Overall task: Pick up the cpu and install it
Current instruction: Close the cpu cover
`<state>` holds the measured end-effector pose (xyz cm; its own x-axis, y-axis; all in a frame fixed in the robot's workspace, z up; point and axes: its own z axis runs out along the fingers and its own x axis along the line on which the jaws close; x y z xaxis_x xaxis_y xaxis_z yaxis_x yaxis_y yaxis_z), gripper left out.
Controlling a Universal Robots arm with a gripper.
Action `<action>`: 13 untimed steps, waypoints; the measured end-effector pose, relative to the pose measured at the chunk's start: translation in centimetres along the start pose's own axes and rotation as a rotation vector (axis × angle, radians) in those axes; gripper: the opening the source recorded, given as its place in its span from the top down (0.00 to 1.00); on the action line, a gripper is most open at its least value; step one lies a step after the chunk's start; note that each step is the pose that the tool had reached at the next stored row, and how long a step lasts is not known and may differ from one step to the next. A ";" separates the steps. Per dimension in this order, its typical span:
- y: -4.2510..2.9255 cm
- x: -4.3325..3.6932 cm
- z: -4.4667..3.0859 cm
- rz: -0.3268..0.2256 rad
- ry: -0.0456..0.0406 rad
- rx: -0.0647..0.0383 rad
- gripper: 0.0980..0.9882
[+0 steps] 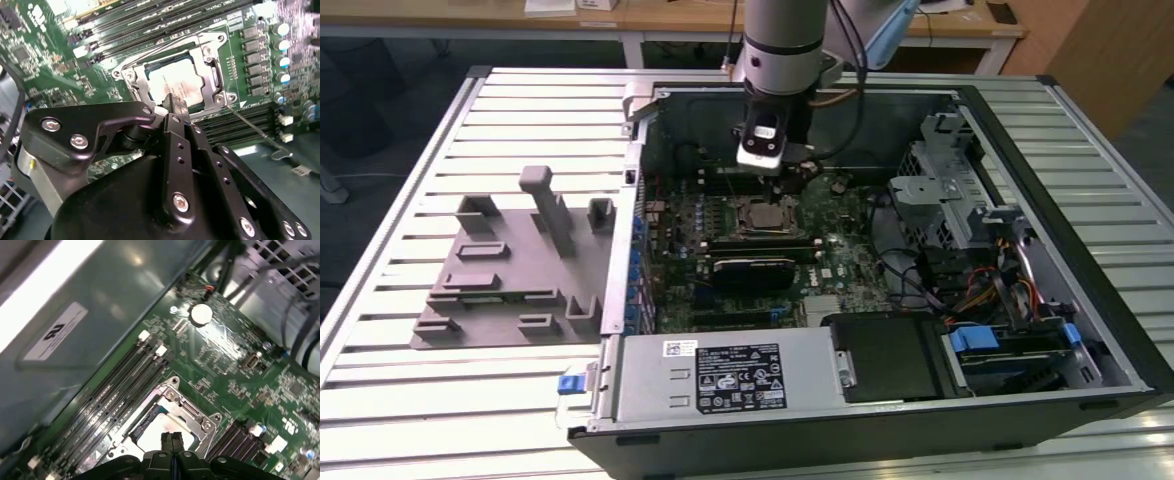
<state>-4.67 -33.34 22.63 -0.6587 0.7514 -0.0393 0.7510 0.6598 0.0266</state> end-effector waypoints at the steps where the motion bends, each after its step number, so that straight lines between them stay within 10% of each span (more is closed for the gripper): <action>1: 0.00 0.00 0.00 -0.019 0.0005 -0.001 0.99; 13: -0.02 0.02 0.01 -0.215 0.0041 -0.007 0.99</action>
<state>-4.70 -33.34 22.62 -0.8041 0.5932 -0.0407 0.5926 0.8051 0.0249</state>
